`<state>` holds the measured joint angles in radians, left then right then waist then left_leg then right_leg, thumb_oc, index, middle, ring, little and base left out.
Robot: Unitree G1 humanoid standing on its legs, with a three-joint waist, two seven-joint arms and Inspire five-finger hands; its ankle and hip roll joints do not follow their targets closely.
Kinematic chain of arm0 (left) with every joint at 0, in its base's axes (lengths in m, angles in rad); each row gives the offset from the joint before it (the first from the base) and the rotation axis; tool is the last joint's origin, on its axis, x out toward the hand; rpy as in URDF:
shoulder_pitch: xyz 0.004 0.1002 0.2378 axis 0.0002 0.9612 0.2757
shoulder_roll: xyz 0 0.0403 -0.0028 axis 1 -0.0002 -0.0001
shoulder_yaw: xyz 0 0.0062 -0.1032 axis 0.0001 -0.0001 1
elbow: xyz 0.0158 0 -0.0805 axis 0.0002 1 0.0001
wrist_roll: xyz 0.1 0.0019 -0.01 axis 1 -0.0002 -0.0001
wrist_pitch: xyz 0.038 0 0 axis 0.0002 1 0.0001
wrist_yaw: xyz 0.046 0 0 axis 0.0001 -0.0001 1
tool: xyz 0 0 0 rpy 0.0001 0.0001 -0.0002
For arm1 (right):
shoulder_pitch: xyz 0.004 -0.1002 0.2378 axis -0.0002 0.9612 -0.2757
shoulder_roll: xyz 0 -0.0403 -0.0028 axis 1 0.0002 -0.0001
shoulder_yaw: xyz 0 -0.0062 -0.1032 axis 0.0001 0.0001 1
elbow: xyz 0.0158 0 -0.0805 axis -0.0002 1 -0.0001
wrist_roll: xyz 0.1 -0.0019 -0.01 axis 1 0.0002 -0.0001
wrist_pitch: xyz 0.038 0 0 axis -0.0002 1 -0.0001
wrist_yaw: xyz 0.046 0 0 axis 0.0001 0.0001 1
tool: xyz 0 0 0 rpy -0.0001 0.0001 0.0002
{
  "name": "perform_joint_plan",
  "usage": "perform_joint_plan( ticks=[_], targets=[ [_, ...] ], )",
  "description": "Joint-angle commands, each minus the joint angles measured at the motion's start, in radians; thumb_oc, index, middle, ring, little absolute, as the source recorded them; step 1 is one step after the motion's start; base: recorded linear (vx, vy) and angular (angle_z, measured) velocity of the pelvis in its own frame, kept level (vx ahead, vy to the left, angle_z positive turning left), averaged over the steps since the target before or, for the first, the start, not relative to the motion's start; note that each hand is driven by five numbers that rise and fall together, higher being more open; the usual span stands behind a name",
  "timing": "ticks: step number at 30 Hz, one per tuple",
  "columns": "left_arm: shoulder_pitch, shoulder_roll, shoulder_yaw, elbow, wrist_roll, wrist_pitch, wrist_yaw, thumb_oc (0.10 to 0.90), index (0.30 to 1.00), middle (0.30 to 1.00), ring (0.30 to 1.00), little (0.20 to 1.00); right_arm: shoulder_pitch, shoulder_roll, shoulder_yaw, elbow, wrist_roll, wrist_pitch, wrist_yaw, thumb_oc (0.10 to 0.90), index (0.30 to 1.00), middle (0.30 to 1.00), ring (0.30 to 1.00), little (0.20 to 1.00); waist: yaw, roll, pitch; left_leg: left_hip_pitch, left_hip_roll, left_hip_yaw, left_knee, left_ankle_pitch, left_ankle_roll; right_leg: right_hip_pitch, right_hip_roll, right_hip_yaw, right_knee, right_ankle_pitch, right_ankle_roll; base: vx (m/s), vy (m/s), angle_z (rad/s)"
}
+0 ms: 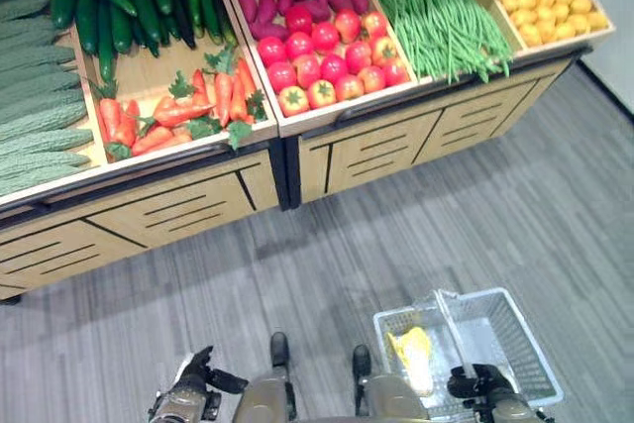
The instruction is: Get the vegetables into the basket
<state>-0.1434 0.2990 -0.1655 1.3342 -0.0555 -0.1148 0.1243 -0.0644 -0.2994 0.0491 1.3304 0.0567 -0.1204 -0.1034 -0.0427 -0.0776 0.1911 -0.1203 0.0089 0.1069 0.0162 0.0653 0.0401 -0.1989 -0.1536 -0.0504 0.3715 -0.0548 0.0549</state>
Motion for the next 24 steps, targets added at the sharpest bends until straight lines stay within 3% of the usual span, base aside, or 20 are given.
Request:
perform_joint_plan(
  ticks=[1, 5, 7, 10, 11, 15, 21, 24],
  targets=[
    [0.036, 0.057, 0.053, -0.035, 0.019, -0.004, 0.003, 0.9, 1.0, 1.0, 1.0, 1.0, -0.01, -0.044, 0.034, -0.042, 0.007, -0.026, -0.008, 0.4, 0.3, 0.3, 0.3, 0.3, 0.032, -0.008, 0.013, -0.061, 0.009, 0.004, 0.11, -0.105, -0.011, 0.081, -0.113, 0.033, -0.064, 0.301, 0.105, 0.2, 0.336, -0.05],
    [0.036, 0.065, 0.068, -0.031, 0.009, -0.003, 0.001, 0.9, 1.0, 1.0, 1.0, 1.0, -0.025, -0.047, 0.046, -0.059, 0.016, -0.035, -0.005, 0.4, 0.3, 0.3, 0.3, 0.3, 0.017, 0.0, 0.028, 0.003, -0.004, 0.014, 0.083, -0.124, -0.004, -0.003, -0.057, 0.003, -0.074, 0.239, 0.09, 0.19, 0.17, -0.3],
    [0.037, 0.054, 0.065, -0.024, 0.011, -0.006, -0.002, 0.9, 1.0, 1.0, 1.0, 1.0, -0.042, -0.048, 0.058, -0.075, 0.025, -0.042, -0.004, 0.4, 0.3, 0.3, 0.3, 0.3, 0.001, -0.002, 0.045, 0.046, -0.017, 0.004, 0.073, -0.144, -0.007, -0.044, -0.035, -0.017, -0.178, 0.212, 0.093, 0.25, 0.032, 0.12],
    [0.041, 0.045, 0.064, -0.017, 0.015, -0.007, -0.003, 0.9, 1.0, 1.0, 1.0, 1.0, -0.052, -0.047, 0.062, -0.081, 0.032, -0.047, -0.007, 0.4, 0.3, 0.3, 0.3, 0.3, -0.008, -0.003, 0.055, 0.077, -0.026, -0.011, 0.07, -0.159, -0.011, -0.06, -0.027, -0.01, -0.255, 0.229, 0.103, 0.21, -0.039, 0.23],
    [0.048, 0.038, 0.066, -0.012, 0.015, -0.007, -0.009, 0.9, 1.0, 1.0, 1.0, 1.0, -0.059, -0.05, 0.066, -0.091, 0.035, -0.05, -0.005, 0.4, 0.3, 0.3, 0.3, 0.3, -0.018, -0.006, 0.054, 0.098, -0.038, -0.029, 0.07, -0.173, -0.014, -0.09, -0.017, 0.019, -0.301, 0.255, 0.111, 0.22, -0.073, 0.27],
    [0.064, 0.021, 0.076, 0.008, 0.01, -0.003, -0.021, 0.9, 1.0, 1.0, 1.0, 1.0, -0.056, -0.057, 0.064, -0.093, 0.042, -0.051, 0.001, 0.4, 0.3, 0.3, 0.3, 0.3, -0.014, -0.004, 0.051, 0.115, -0.042, -0.054, 0.107, -0.209, -0.038, -0.06, -0.004, 0.027, -0.319, 0.252, 0.097, 0.21, -0.161, 0.62],
    [0.073, 0.008, 0.073, 0.003, 0.002, -0.003, -0.029, 0.9, 1.0, 1.0, 1.0, 1.0, -0.047, -0.08, 0.063, -0.094, 0.043, -0.052, 0.005, 0.4, 0.3, 0.3, 0.3, 0.3, -0.017, 0.011, 0.03, 0.093, 0.003, -0.081, 0.196, -0.169, -0.088, -0.031, 0.034, 0.001, -0.295, 0.202, 0.055, 0.11, -0.181, 0.26],
    [0.034, 0.011, 0.051, -0.03, -0.015, -0.009, -0.016, 0.9, 1.0, 1.0, 1.0, 1.0, -0.04, -0.121, 0.043, -0.073, 0.044, -0.049, -0.006, 0.4, 0.3, 0.3, 0.3, 0.3, -0.012, 0.011, 0.053, -0.026, -0.004, -0.129, 0.409, -0.066, -0.136, 0.013, 0.032, -0.017, -0.284, 0.163, 0.017, 0.1, -0.183, 0.35]
  ],
)
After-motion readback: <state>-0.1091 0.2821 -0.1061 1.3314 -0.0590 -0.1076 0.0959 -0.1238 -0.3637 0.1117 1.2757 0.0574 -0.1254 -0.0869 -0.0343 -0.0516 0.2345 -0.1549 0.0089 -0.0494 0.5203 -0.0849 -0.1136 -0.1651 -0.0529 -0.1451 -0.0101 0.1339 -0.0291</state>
